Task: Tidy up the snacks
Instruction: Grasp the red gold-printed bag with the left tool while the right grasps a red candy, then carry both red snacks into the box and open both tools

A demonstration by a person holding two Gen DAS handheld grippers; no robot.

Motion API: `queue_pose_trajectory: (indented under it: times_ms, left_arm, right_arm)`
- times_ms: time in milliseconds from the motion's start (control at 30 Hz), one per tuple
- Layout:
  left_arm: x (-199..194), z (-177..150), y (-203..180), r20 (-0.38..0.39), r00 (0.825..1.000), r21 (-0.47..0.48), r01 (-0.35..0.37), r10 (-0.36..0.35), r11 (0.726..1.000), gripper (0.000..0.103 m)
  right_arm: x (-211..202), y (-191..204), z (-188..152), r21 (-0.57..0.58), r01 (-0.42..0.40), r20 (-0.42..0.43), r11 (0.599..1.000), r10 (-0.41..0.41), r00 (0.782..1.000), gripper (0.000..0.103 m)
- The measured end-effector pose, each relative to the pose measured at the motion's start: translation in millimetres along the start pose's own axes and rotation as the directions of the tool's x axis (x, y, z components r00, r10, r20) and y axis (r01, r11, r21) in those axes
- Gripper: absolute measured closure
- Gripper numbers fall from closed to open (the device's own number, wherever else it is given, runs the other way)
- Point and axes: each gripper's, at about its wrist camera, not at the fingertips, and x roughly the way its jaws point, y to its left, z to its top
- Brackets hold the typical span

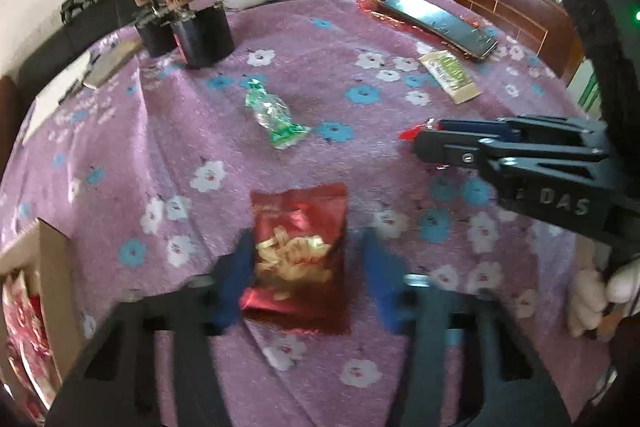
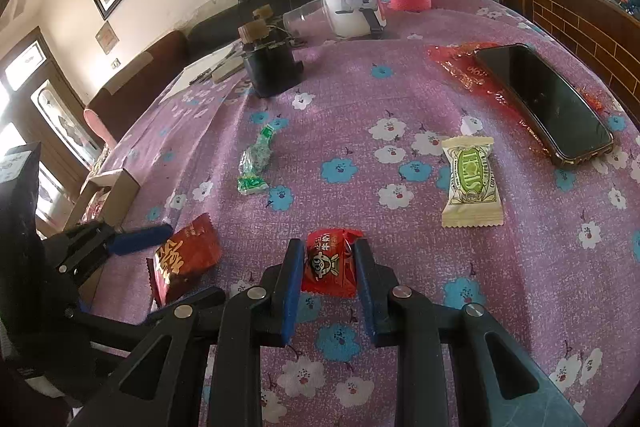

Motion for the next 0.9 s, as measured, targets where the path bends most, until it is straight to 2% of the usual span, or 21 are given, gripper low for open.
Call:
queue_pose_trajectory:
  times_ms: [167, 267, 333, 467, 600, 767, 900]
  left_arm:
    - [-6.3, -5.2, -2.2, 0.002, 1.0, -0.022, -0.018, 0.018, 1.0, 0.066]
    - [-19.6, -9.6, 4.6, 0.018, 1.0, -0.089, 0.025, -0.023, 0.996, 0.066]
    - [-34.9, -15.9, 10.0, 0.044, 0.998, -0.14, 0.057, -0.051, 0.988, 0.066]
    - [-66.6, -32.1, 19.6, 0.102, 0.993, -0.206, 0.08, -0.06, 0.975, 0.066]
    - [-98.2, -55.6, 39.0, 0.154, 0.988, -0.28, 0.073, -0.03, 0.957, 0.066]
    - [-124.3, -90.5, 79.1, 0.162, 0.985, -0.402, 0.018, 0.051, 0.916, 0.066]
    - [-138.5, -126.5, 118.0, 0.152, 0.982, -0.52, -0.013, 0.108, 0.854, 0.066]
  right_arm:
    - [-1.7, 0.1, -0.1, -0.001, -0.008, 0.009, 1.0, 0.008, 1.0, 0.076]
    - [-8.1, -1.2, 0.3, 0.004, -0.024, 0.039, 1.0, 0.024, 0.999, 0.076]
    - [-12.4, -2.0, 0.4, 0.008, -0.028, 0.06, 1.0, 0.028, 0.998, 0.076]
    - [-17.4, -2.0, 0.9, 0.006, -0.034, 0.084, 0.999, 0.033, 0.996, 0.076]
    - [-17.3, -2.1, 0.9, 0.006, -0.03, 0.087, 1.0, 0.03, 0.996, 0.076]
    - [-17.7, -4.3, -0.2, 0.014, -0.023, 0.092, 1.0, 0.022, 0.996, 0.076]
    - [-17.9, -3.3, -1.5, 0.009, -0.013, 0.096, 1.0, 0.012, 0.995, 0.076]
